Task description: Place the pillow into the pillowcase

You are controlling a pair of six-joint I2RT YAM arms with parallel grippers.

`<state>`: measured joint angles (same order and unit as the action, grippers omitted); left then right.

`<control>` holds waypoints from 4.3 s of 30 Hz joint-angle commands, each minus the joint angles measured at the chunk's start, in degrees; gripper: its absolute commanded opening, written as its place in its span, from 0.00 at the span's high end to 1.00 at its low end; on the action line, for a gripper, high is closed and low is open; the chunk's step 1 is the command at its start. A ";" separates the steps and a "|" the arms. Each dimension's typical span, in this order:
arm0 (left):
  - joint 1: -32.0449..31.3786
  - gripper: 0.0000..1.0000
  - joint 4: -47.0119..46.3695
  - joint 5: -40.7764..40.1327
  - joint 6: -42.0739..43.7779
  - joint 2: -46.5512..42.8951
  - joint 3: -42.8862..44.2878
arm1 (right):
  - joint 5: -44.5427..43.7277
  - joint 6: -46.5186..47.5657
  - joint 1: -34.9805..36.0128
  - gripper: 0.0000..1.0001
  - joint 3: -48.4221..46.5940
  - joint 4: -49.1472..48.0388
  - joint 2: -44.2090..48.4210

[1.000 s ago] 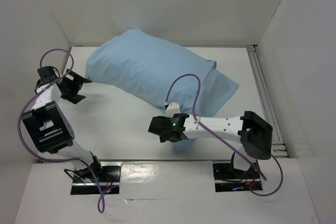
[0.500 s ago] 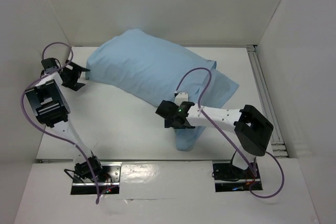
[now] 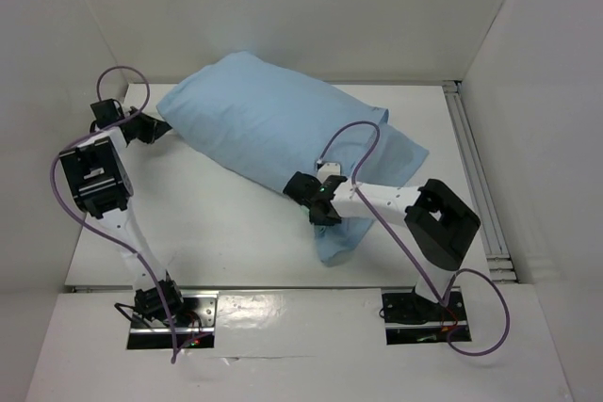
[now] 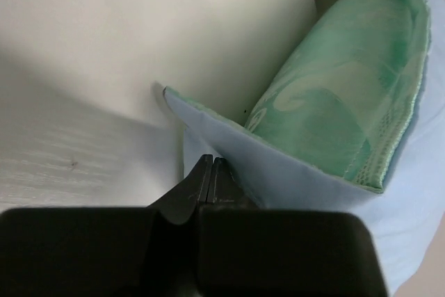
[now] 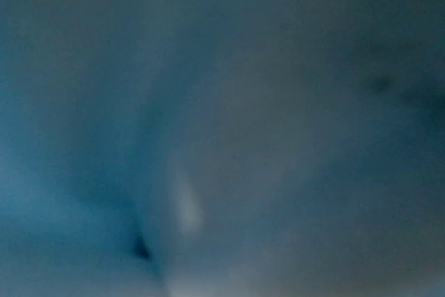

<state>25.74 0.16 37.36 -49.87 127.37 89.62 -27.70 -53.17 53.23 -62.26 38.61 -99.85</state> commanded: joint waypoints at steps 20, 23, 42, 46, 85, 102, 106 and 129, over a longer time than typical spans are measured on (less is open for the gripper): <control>-3.94 0.00 12.14 -6.70 10.75 -45.81 -37.85 | -0.69 11.33 -25.81 1.00 7.33 2.09 28.22; -3.94 0.00 9.34 -1.20 13.82 -43.09 -39.44 | 0.10 13.43 -27.73 1.00 7.33 1.56 28.22; -2.01 0.02 -15.61 21.86 25.35 -27.09 -32.93 | 10.21 20.38 -36.01 1.00 9.00 -3.72 30.68; -2.01 0.04 -13.98 23.55 27.96 -28.84 -30.05 | 11.62 21.43 -36.62 1.00 7.95 -3.72 29.98; -1.67 1.00 -28.16 39.38 -5.38 -40.87 -21.86 | 9.43 27.94 -41.44 1.00 -13.21 -1.62 21.10; 21.63 1.00 -42.54 27.24 -44.00 -52.11 -24.40 | 4.85 31.81 -53.85 1.00 -15.96 5.41 37.17; 23.30 1.00 -19.99 25.31 -34.62 -60.54 -23.01 | 6.78 33.74 -53.85 1.00 -18.86 10.07 42.89; -9.19 1.00 43.50 -22.82 24.89 -39.15 16.89 | 12.50 34.18 -50.51 0.75 -37.11 -3.54 7.17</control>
<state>21.30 35.68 40.21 -38.15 82.24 104.40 -5.30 -20.86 5.15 -93.03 46.09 -82.08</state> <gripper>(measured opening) 0.050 0.208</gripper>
